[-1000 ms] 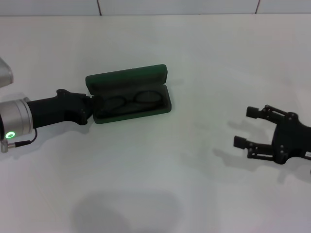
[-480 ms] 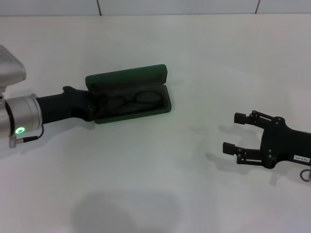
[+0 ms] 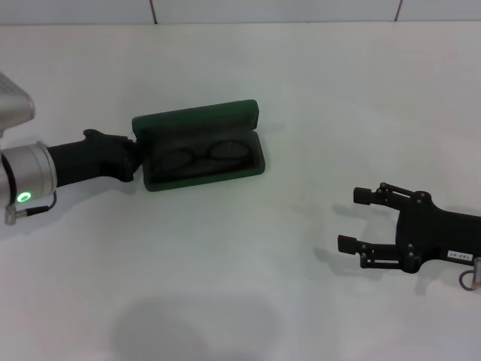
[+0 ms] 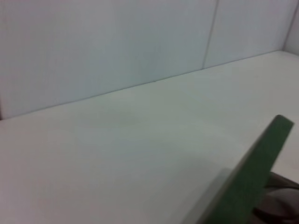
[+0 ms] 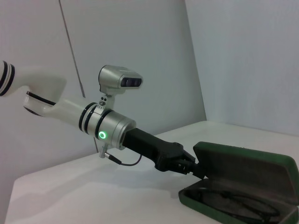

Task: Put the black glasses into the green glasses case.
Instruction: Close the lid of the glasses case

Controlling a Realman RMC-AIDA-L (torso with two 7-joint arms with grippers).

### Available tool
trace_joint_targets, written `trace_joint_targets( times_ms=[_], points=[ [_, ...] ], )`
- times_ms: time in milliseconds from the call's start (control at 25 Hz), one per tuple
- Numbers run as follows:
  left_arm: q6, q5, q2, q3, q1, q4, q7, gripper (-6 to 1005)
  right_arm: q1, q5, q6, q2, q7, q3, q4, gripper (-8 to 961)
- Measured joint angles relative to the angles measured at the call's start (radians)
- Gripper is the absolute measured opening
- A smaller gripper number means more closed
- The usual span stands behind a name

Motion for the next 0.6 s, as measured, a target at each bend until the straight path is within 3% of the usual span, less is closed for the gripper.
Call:
trace_joint_targets(
  times_ms=[600],
  points=[
    [-0.068, -0.004, 0.005, -0.003, -0.031, 0.016, 0.003, 0, 0.0, 0.0, -0.014, 0.004, 0.0, -0.005, 0.0, 879]
  ],
)
